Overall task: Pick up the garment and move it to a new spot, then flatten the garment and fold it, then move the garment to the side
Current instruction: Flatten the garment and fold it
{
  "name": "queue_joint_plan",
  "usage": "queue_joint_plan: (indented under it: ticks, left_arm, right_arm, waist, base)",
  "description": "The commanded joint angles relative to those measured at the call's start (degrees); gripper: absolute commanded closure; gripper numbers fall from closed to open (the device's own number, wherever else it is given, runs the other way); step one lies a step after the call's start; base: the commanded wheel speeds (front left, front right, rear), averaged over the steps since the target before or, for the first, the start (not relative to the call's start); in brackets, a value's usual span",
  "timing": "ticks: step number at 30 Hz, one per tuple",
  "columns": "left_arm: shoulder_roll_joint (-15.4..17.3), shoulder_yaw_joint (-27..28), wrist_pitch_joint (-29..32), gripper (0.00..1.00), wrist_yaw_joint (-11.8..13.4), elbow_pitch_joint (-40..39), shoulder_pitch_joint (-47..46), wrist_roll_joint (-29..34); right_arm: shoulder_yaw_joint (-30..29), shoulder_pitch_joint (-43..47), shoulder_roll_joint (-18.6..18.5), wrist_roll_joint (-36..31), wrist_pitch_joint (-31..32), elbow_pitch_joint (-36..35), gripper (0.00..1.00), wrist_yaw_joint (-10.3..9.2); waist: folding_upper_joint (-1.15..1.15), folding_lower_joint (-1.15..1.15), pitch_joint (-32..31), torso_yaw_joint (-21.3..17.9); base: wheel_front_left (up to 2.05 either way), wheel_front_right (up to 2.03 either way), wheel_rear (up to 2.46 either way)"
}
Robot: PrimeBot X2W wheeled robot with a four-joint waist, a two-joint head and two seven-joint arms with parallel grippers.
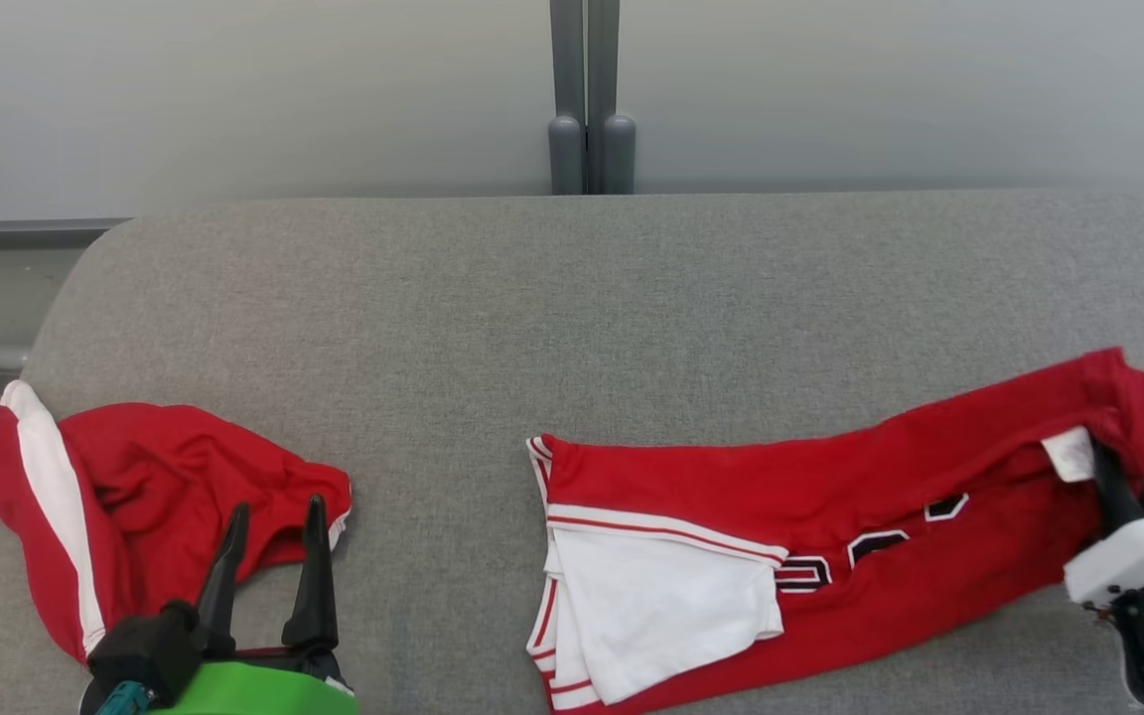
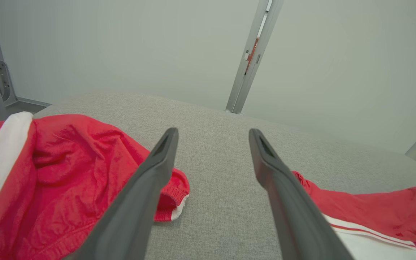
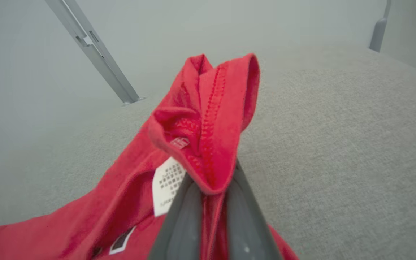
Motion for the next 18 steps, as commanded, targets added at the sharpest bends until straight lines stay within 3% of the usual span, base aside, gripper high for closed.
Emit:
queue_joint_plan:
  ticks: [1,11,14,18]
  left_arm:
    - [-0.05,0.25,-0.16,0.0,-0.25,0.12,0.94,0.01]
    - [0.3,0.7,-0.16,0.0,-0.21,1.41,1.28,-0.03]
    - [0.72,0.41,-0.16,0.0,-0.21,1.53,0.55,0.02]
    - [1.28,-0.73,-0.16,0.0,-0.22,1.85,-0.9,-0.05]
  right_arm:
    - [1.34,-0.36,0.75,0.4,1.07,-3.61,1.0,0.05]
    - [11.79,6.08,6.76,0.56,10.39,-25.66,1.0,0.04]
    - [15.57,6.63,9.65,0.99,12.18,-27.34,1.0,0.05]
    - [19.44,4.61,12.68,-0.66,13.11,-23.36,1.0,0.05]
  waist:
    - [0.0,0.0,-0.47,0.16]
    - [0.0,0.0,-2.31,2.38]
    - [0.0,0.0,-2.2,3.59]
    - [0.0,0.0,-1.5,5.97]
  base:
    - [0.0,0.0,0.0]
    - [0.0,0.0,0.0]
    - [0.0,0.0,0.0]
    - [0.0,0.0,0.0]
